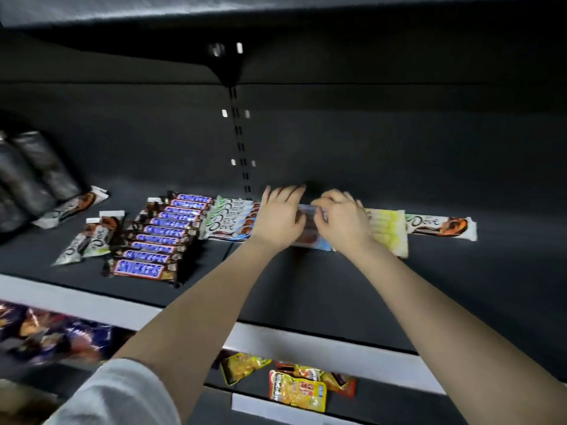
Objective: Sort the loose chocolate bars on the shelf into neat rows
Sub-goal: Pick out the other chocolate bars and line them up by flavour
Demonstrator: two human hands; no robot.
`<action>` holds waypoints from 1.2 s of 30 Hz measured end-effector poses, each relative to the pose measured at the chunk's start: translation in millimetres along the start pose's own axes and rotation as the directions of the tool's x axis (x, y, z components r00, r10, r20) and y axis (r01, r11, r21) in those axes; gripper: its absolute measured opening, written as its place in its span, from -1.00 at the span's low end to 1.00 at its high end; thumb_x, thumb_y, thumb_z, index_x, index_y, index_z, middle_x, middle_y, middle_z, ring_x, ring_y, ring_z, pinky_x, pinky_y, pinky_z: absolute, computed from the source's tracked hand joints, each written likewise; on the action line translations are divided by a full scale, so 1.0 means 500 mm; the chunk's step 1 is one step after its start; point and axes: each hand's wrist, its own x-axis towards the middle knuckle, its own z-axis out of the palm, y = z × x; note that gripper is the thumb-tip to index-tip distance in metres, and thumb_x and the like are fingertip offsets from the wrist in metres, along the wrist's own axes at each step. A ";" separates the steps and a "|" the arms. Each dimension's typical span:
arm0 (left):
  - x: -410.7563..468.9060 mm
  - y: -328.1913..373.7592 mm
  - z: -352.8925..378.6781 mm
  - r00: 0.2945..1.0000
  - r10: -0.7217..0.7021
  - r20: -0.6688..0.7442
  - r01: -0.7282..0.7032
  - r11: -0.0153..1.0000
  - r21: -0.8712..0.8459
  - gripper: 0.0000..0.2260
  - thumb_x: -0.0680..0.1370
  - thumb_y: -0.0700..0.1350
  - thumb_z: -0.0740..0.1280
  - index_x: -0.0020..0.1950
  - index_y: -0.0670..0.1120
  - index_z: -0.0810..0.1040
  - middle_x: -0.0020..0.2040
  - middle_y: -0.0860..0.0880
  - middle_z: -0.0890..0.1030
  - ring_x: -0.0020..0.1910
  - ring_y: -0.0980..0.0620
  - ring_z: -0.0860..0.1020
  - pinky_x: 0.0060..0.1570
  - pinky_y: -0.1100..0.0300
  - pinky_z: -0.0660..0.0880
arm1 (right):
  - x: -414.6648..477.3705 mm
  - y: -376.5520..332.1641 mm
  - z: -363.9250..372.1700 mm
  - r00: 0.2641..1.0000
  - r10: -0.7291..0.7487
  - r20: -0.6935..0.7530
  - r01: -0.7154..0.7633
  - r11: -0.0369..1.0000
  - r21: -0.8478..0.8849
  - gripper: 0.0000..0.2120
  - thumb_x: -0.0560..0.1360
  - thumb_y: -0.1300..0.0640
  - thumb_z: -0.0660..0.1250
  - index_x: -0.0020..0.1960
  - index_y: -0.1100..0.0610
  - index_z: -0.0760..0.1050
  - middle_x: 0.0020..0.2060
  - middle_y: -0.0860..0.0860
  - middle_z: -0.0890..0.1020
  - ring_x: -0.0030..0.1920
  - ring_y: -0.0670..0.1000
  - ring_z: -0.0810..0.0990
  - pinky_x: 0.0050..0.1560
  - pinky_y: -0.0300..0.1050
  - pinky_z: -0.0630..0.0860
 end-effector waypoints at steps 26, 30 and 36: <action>-0.313 -0.782 -0.309 0.908 -0.411 0.079 0.399 0.908 0.129 -0.48 0.41 -0.06 0.16 0.38 -0.09 0.38 0.35 -0.14 0.44 0.31 -0.18 0.38 0.38 -0.01 0.20 | 0.197 -0.745 0.329 0.876 -0.377 0.301 0.342 0.925 0.164 -0.66 0.52 0.19 0.19 0.27 0.03 0.46 0.26 -0.01 0.41 0.17 0.11 0.48 0.23 0.00 0.36; -0.328 -0.797 -0.291 0.898 -0.403 0.178 0.393 0.915 0.090 -0.30 0.31 0.28 0.02 0.36 -0.01 0.41 0.36 -0.06 0.43 0.34 -0.13 0.37 0.37 0.04 0.20 | 0.201 -0.760 0.346 0.875 -0.339 0.347 0.316 0.941 0.121 -0.66 0.53 0.14 0.17 0.29 0.01 0.44 0.28 -0.02 0.39 0.20 0.11 0.47 0.22 0.03 0.39; -0.326 -0.786 -0.264 0.860 -0.368 0.353 0.366 0.928 0.075 -0.07 0.19 0.45 0.12 0.47 0.00 0.25 0.46 0.01 0.29 0.42 -0.08 0.23 0.44 0.03 0.08 | 0.198 -0.769 0.364 0.829 -0.244 0.503 0.271 0.962 0.018 -0.64 0.54 -0.03 0.18 0.32 -0.02 0.39 0.33 -0.01 0.35 0.26 0.12 0.43 0.16 0.02 0.41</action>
